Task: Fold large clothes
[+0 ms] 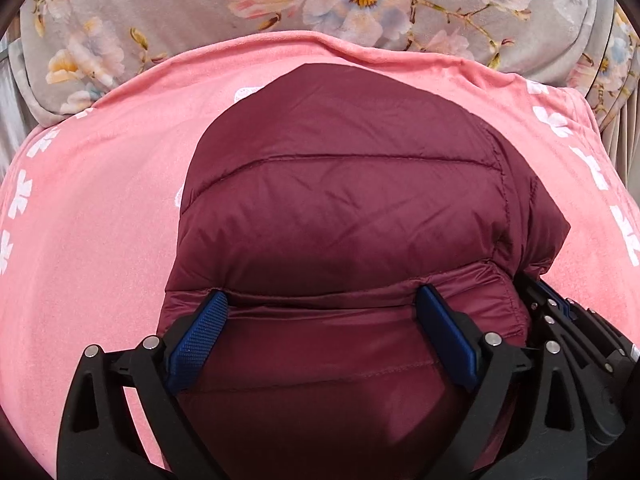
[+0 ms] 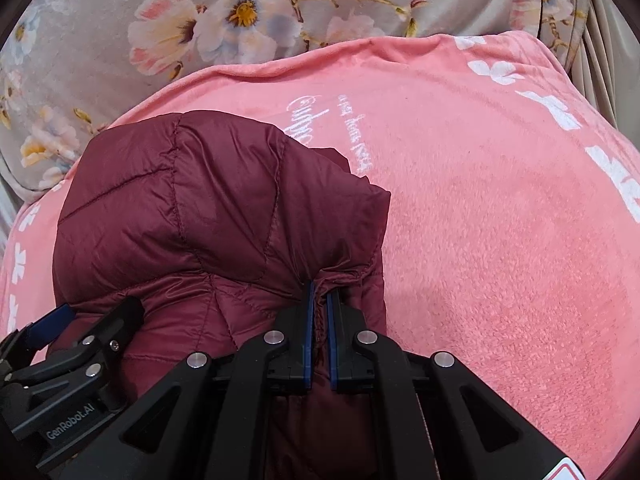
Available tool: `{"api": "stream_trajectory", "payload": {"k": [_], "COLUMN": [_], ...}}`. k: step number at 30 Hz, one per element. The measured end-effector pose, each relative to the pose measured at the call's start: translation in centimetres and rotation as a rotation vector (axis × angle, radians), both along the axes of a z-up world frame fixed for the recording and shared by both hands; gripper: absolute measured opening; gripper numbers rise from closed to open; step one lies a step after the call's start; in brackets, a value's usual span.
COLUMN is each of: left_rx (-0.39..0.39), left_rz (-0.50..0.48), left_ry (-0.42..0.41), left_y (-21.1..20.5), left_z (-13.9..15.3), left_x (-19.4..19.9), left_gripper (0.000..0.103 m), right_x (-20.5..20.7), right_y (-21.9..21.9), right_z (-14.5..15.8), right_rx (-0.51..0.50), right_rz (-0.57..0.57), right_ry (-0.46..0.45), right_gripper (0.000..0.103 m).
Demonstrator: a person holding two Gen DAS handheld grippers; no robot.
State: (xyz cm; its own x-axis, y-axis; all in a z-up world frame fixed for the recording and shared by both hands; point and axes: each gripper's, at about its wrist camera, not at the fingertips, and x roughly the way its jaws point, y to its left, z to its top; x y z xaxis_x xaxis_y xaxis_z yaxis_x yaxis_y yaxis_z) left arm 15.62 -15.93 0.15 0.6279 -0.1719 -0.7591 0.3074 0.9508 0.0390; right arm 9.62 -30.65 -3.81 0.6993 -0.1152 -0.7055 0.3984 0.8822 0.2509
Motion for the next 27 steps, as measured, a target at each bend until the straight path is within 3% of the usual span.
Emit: {"api": "stream_trajectory", "payload": {"k": [8,12,16,18,22,27], "left_rx": [0.001,-0.017,-0.117,-0.146,-0.107,0.008], "left_rz": [0.005,-0.010,-0.063,-0.116,-0.222,-0.251], "left_ry": [-0.022,-0.002,0.027,0.019,0.054,0.106], "left_y": [-0.1,0.1,3.4,5.8,9.3,11.4], "left_z": [-0.8,-0.6,2.3,4.0,4.0,0.4], "left_x": [0.1,0.2,-1.6,-3.7,-8.0,-12.1], "left_gripper": [0.096,0.096,0.095,0.095,0.097,0.097], "right_x": [-0.1,-1.4,-6.5,-9.6,-13.2,-13.3], "right_y": [-1.4,-2.4,-2.8,-3.0,-2.5,-0.7], "right_z": [-0.4,1.3,4.5,4.7,3.1,1.3], "right_rx": [0.099,0.155,0.206,0.251,0.385,0.429], "right_rz": [0.007,0.042,0.060,0.084,0.096,0.078], "right_ry": [-0.033,-0.019,-0.083,-0.087,-0.086,-0.040], "right_gripper": [0.003,0.010,0.051,0.052,0.056,0.060]}}
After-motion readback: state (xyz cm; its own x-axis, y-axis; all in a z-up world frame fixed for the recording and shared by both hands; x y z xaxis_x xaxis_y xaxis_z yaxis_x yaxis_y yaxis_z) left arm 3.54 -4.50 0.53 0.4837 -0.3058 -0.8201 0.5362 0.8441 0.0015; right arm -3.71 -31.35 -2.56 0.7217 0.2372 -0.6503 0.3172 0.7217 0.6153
